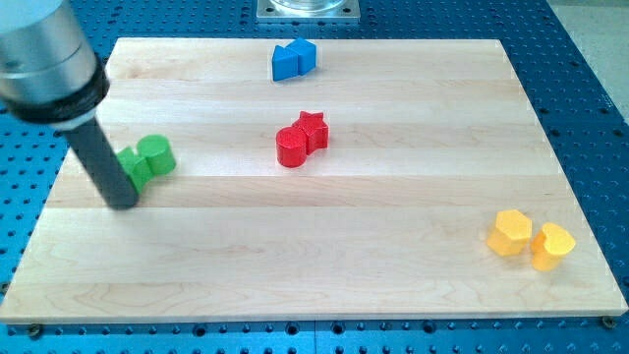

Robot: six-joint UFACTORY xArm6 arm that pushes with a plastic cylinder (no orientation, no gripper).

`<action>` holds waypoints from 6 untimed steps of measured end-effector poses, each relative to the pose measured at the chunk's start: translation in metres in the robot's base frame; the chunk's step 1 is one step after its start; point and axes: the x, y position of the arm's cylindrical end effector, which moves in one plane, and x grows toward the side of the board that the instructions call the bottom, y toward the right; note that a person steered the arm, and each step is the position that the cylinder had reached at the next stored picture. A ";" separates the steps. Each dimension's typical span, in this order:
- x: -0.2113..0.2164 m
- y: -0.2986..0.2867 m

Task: Move the green blocks top left to the red blocks

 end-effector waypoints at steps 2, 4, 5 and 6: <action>-0.002 -0.020; -0.060 0.047; -0.093 0.081; -0.083 0.102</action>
